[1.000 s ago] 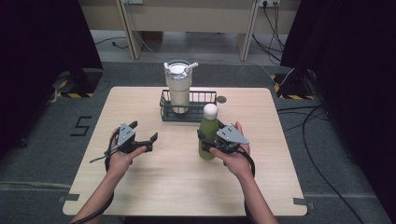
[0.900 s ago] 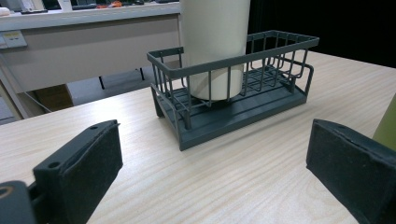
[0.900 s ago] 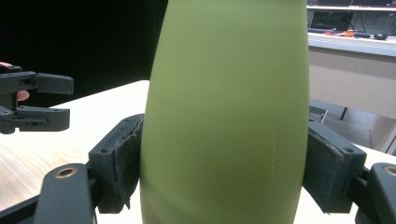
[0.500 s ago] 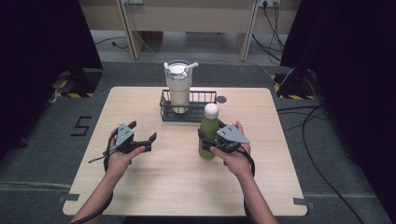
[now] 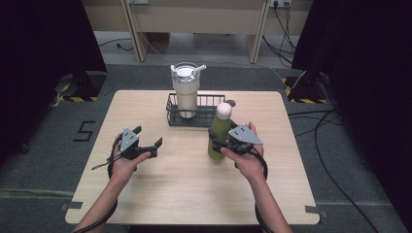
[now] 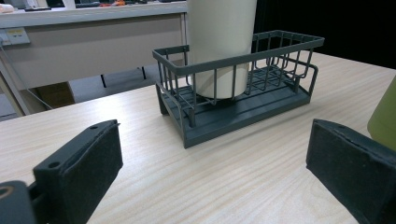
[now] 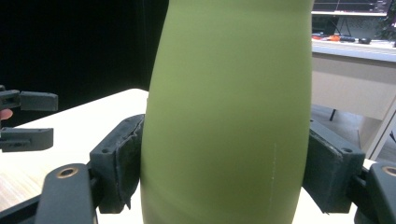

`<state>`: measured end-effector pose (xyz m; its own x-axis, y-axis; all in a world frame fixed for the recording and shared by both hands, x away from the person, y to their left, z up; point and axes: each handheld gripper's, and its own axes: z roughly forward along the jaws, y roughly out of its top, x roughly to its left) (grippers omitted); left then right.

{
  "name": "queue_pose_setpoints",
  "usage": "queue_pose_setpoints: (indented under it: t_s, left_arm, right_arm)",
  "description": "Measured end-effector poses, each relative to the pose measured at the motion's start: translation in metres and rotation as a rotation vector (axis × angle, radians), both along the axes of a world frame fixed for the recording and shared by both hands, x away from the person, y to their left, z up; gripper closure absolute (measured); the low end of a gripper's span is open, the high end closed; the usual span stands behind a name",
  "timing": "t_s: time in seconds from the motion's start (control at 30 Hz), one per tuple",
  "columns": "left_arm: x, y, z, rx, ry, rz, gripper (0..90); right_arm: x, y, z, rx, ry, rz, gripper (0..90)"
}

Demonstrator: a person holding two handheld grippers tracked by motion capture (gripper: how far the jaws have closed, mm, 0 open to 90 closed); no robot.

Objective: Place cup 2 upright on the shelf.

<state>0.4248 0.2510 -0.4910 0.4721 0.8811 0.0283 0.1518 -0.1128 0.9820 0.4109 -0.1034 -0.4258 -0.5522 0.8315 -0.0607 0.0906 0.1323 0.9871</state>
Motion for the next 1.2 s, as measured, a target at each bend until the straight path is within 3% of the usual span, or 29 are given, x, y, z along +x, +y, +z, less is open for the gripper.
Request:
queue_pose_setpoints:
  t_s: [1.2]
  left_arm:
    - [0.000,0.002,-0.002,0.002,0.005,0.008,3.3]
  right_arm:
    - [0.026,-0.011,0.044,0.042,-0.054,-0.047,24.0]
